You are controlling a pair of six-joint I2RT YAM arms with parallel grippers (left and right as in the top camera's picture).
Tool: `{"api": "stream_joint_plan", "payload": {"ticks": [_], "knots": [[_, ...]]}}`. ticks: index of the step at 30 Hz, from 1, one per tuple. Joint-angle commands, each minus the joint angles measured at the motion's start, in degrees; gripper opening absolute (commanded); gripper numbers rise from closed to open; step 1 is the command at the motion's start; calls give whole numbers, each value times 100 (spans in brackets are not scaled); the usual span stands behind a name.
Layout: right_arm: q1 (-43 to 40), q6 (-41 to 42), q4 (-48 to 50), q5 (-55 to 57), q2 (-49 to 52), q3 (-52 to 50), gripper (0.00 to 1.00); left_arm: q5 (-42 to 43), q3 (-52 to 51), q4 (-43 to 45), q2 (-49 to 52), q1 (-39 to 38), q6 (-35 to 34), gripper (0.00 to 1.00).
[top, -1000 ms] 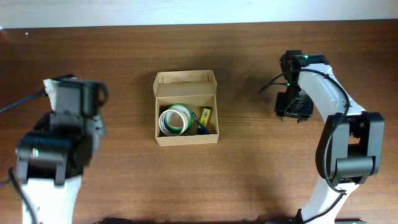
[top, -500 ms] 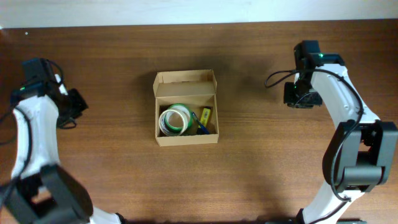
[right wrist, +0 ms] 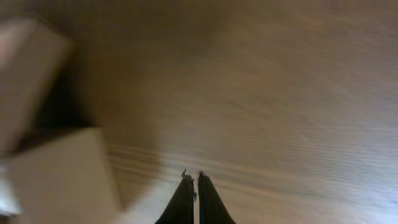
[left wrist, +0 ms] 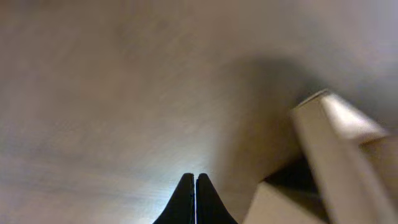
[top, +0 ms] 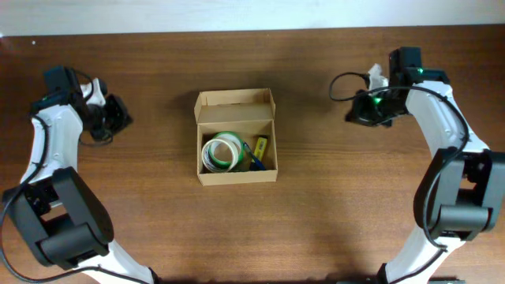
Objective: Pack container
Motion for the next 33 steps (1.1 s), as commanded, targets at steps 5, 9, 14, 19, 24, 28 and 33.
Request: {"api": "stream_joint_plan", "payload": {"ticks": [5, 9, 14, 19, 24, 28, 33], "knots": [[37, 289, 232, -1683, 459, -9, 4, 376, 129, 535, 297, -573, -273, 2], [175, 280, 197, -1676, 728, -9, 4, 382, 129, 619, 756, -874, -407, 2], [459, 260, 275, -1672, 953, -9, 4, 483, 129, 625, 1200, -1128, -448, 2], [730, 267, 452, -1655, 1067, -9, 4, 619, 129, 682, 1307, -1226, -463, 2], [997, 376, 610, -1676, 1169, -9, 4, 861, 136, 866, 1307, -1270, -605, 2], [1185, 417, 693, -1696, 1246, -9, 4, 920, 136, 968, 1307, -1370, -726, 2], [1408, 525, 802, -1698, 1316, -9, 4, 916, 136, 1099, 1307, -1628, -815, 2]]}}
